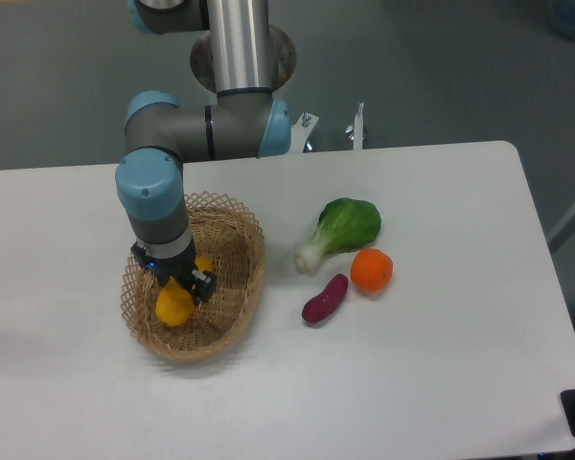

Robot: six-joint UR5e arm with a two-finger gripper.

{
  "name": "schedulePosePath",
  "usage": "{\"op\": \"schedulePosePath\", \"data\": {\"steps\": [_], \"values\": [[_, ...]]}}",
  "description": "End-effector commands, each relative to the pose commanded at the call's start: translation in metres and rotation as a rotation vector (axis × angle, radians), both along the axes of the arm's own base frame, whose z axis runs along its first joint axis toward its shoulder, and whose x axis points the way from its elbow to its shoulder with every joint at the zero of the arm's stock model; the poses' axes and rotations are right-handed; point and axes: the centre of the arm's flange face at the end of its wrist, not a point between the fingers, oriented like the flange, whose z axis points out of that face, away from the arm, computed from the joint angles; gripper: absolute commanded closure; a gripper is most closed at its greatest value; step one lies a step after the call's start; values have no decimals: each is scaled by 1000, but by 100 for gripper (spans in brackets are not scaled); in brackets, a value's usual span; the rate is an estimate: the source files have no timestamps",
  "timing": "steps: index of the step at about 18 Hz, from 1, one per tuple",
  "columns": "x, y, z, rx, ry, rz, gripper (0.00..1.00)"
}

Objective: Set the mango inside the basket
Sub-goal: 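Lift the open gripper out of the basket toward the sweet potato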

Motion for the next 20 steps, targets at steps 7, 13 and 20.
{"op": "schedulePosePath", "data": {"steps": [7, 13, 20], "values": [[-54, -3, 48, 82, 48, 82, 0], [-130, -27, 110, 168, 126, 147, 0], [-205, -74, 167, 144, 169, 73, 0]]}}
